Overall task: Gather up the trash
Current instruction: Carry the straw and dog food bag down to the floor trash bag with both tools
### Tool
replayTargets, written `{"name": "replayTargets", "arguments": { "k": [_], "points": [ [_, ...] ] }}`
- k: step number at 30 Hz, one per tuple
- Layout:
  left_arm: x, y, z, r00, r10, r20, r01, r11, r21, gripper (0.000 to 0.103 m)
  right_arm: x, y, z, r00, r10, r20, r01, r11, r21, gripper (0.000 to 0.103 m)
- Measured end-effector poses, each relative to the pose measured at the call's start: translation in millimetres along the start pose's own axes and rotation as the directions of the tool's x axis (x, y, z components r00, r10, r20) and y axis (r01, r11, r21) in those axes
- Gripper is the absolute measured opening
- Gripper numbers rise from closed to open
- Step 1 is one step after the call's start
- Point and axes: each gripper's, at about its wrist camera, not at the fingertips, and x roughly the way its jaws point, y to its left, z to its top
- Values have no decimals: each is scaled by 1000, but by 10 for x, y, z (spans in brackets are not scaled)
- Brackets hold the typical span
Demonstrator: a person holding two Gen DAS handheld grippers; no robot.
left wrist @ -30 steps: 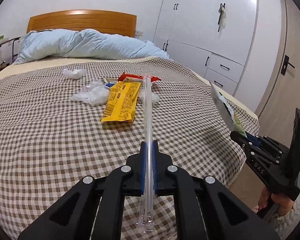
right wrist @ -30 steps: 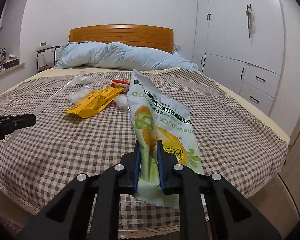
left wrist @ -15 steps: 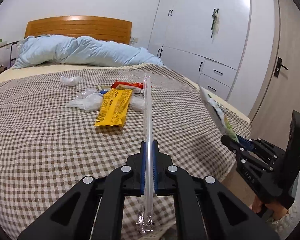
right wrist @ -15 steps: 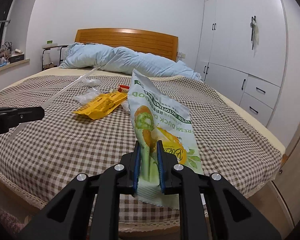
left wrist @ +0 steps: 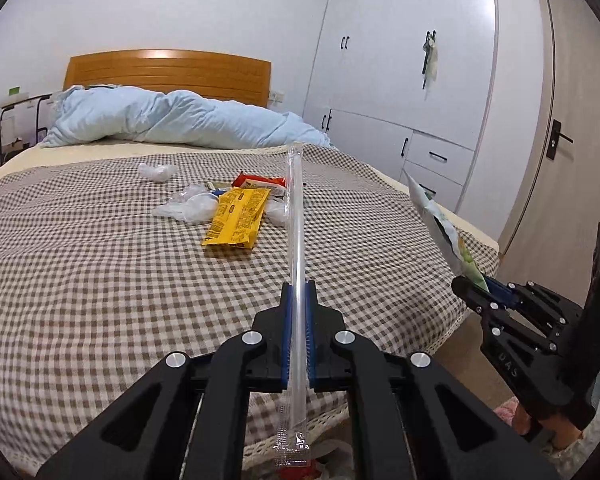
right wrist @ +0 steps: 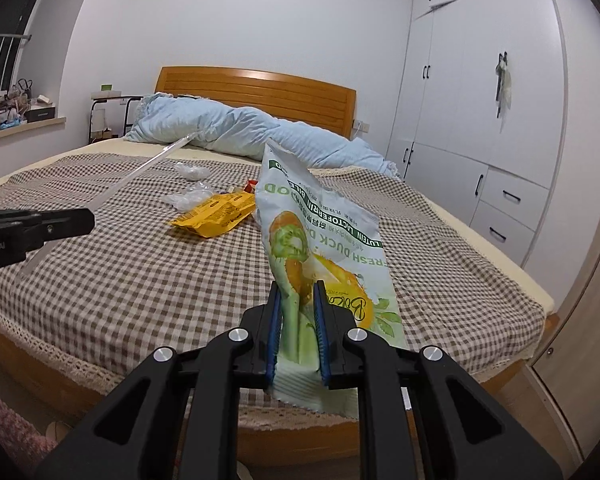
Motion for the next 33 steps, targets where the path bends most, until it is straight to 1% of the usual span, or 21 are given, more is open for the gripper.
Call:
{"name": "replayTargets", "arguments": {
  "k": [3, 8, 14, 17, 22, 27, 33],
  "points": [
    [-89, 19, -64, 1000, 6, 15, -6, 1000, -6, 3, -68, 16, -56, 1000, 3, 6, -3, 1000, -2, 16],
    [-186, 59, -198, 999, 28, 17, -27, 999, -20, 3, -178, 50, -182, 1000, 1, 26, -1, 1000, -5, 16],
    [-317, 130, -350, 999, 27, 36, -25, 999, -36, 3, -298, 143, -340, 999, -11, 30, 12, 999, -36, 16],
    [-394, 186, -440, 998, 34, 52, -31, 998, -57, 3, -360, 198, -414, 1000, -12, 22, 13, 999, -48, 16],
    [-462, 174, -531, 998, 40, 47, -38, 998, -47, 3, -454, 277, -524, 1000, -1, 8, 2, 998, -65, 16],
    [-546, 132, -686, 999, 40, 28, -39, 999, -30, 3, -529, 339, -653, 1000, 11, -16, -13, 997, -82, 16],
    [-605, 121, -824, 999, 32, 1, -32, 999, -18, 3, -626, 401, -897, 997, 18, -70, -25, 995, -95, 16]
  ]
}}
